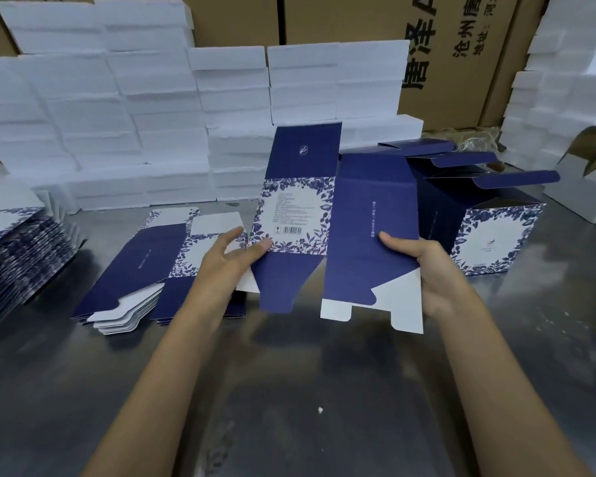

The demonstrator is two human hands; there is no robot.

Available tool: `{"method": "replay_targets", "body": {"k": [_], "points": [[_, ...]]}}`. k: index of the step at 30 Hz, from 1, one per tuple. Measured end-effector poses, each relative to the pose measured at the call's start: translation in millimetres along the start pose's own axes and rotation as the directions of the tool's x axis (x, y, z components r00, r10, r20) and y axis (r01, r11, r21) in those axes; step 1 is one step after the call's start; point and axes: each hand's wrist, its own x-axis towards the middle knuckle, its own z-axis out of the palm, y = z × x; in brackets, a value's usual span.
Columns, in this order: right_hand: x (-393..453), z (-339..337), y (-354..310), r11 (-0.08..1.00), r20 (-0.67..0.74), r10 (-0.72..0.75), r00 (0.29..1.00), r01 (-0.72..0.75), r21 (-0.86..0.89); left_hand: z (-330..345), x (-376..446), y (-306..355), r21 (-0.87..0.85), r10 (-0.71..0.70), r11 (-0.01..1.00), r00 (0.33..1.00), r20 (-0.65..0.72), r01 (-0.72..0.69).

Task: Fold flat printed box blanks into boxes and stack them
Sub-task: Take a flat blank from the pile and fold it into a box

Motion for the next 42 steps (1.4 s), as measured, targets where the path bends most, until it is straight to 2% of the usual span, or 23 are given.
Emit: {"method": "replay_targets", "body": {"k": [2, 4, 5, 7, 9, 13, 16, 19, 21, 24, 25, 28, 31, 34, 37, 40, 42], "points": [[-1.4, -0.1, -0.3, 1.0, 0.031, -0.007, 0.999, 0.008, -0.015, -5.3, -1.5, 1.2, -0.147, -0.071, 0.985, 0.985, 0.16, 0.095], [-1.2, 1.2, 1.4, 0.999, 0.067, 0.022, 0.998, -0.018, -0.047, -9.6, -4.7, 4.8, -0.156, -0.1, 0.976, 0.952, 0.288, 0.149], [-1.4, 2.4, 2.2, 0.997, 0.076, 0.044, 0.996, -0.039, -0.061, -10.9, -5.7, 5.7, -0.146, -0.107, 0.977, 0.945, 0.308, 0.158], [-1.2, 4.3, 2.5, 0.996, 0.061, 0.07, 0.996, -0.066, -0.066, -12.3, -5.1, 5.1, -0.121, -0.105, 0.983, 0.958, 0.265, 0.141], [2.1, 2.8, 2.3, 0.994, 0.02, 0.025, 0.999, -0.023, -0.109, -14.0, -3.0, 3.5, -0.073, -0.094, 0.991, 0.971, 0.22, 0.112], [9.1, 1.5, 6.1, 0.964, -0.056, -0.057, 0.997, 0.04, -0.262, -14.0, -3.1, 4.8, -0.032, -0.138, 0.988, 0.952, 0.274, 0.152], [8.3, 0.7, 8.0, 0.956, -0.025, -0.007, 1.0, 0.0, -0.293, -12.6, -1.5, 8.3, -0.015, -0.126, 0.991, 0.984, 0.124, 0.129], [4.5, 2.2, 8.0, 0.962, 0.02, 0.108, 0.994, -0.099, -0.256, -17.0, 1.2, 6.9, 0.085, -0.114, 0.99, 0.993, 0.024, 0.111], [3.7, 4.7, 8.5, 0.971, -0.005, 0.12, 0.993, -0.119, -0.21, -19.3, 0.2, 7.1, 0.114, -0.118, 0.987, 0.992, 0.041, 0.112], [6.2, 4.5, 7.3, 0.983, -0.054, 0.033, 0.998, -0.042, -0.176, -15.3, -2.9, 6.6, 0.092, -0.142, 0.987, 0.977, 0.156, 0.128], [6.6, 3.7, 7.1, 0.982, -0.054, 0.015, 0.998, -0.024, -0.185, -13.0, -2.7, 5.4, 0.113, -0.136, 0.986, 0.98, 0.147, 0.12], [6.5, 1.5, 8.5, 0.96, 0.009, 0.045, 0.999, -0.04, -0.278, -6.6, 2.2, 3.7, 0.181, -0.074, 0.979, 0.993, -0.09, 0.09], [5.1, 0.2, 8.6, 0.951, 0.053, 0.14, 0.989, -0.119, -0.284, -5.2, 5.4, 3.3, 0.188, 0.044, 0.982, 0.955, -0.294, 0.013], [6.7, -2.9, 7.6, 0.95, 0.067, 0.121, 0.99, -0.096, -0.296, -8.4, 5.4, 4.0, 0.059, 0.03, 0.998, 0.942, -0.334, -0.011], [8.4, -3.3, 5.9, 0.953, 0.019, 0.07, 0.997, -0.061, -0.298, -4.8, 5.5, 3.0, 0.127, 0.049, 0.992, 0.959, -0.279, -0.014], [6.7, -2.5, 2.6, 0.977, -0.071, 0.072, 0.995, -0.085, -0.196, -0.4, 2.9, -0.1, 0.338, 0.093, 0.938, 0.995, -0.019, -0.081], [4.8, -1.9, 0.9, 0.995, -0.035, 0.063, 0.997, -0.066, -0.07, 3.5, -0.2, -2.2, 0.419, 0.059, 0.899, 0.984, 0.166, -0.125]]}}
